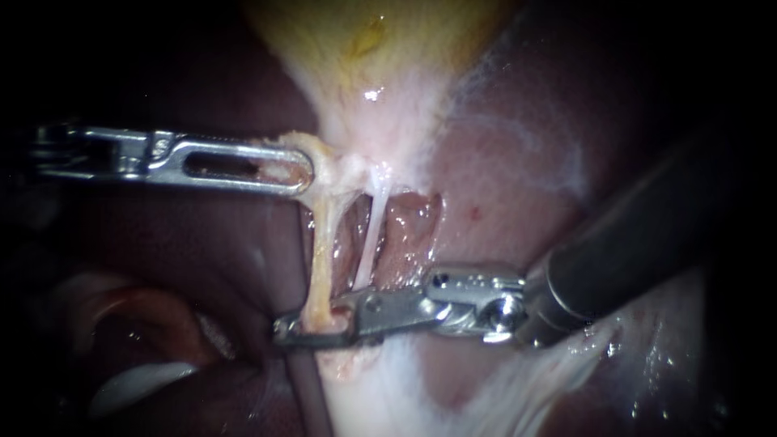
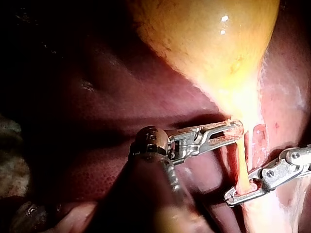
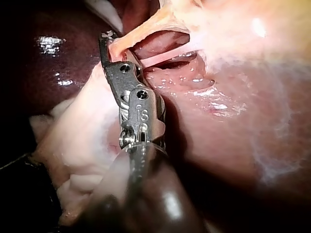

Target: Clipping first clip left tube

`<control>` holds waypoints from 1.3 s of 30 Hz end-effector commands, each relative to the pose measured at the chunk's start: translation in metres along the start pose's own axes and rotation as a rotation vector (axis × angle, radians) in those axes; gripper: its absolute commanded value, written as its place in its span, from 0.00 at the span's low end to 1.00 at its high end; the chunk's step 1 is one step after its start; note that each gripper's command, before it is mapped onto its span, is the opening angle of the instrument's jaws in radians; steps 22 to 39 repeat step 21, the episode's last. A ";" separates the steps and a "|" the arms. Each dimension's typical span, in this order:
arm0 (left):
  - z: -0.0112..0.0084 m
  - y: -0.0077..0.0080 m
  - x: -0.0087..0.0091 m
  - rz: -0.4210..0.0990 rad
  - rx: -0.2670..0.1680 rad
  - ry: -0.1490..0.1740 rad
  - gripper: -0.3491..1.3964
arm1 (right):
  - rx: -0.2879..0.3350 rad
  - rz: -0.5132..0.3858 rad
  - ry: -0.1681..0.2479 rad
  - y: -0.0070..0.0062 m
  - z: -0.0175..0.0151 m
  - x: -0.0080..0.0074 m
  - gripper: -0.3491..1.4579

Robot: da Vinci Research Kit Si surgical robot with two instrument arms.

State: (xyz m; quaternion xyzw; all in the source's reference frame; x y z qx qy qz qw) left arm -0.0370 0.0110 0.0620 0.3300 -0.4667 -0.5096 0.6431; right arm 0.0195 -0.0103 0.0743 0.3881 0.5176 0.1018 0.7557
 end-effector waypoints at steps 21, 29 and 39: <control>-0.0001 0.0000 0.0000 0.000 0.000 0.000 0.00 | -0.016 -0.001 0.003 -0.0002 -0.0009 -0.0003 0.00; -0.0001 0.0000 0.0000 0.000 0.000 0.000 0.00 | -0.016 -0.001 0.003 -0.0002 -0.0009 -0.0003 0.00; -0.0001 0.0000 0.0000 0.000 0.000 0.000 0.00 | -0.016 -0.001 0.003 -0.0002 -0.0009 -0.0003 0.00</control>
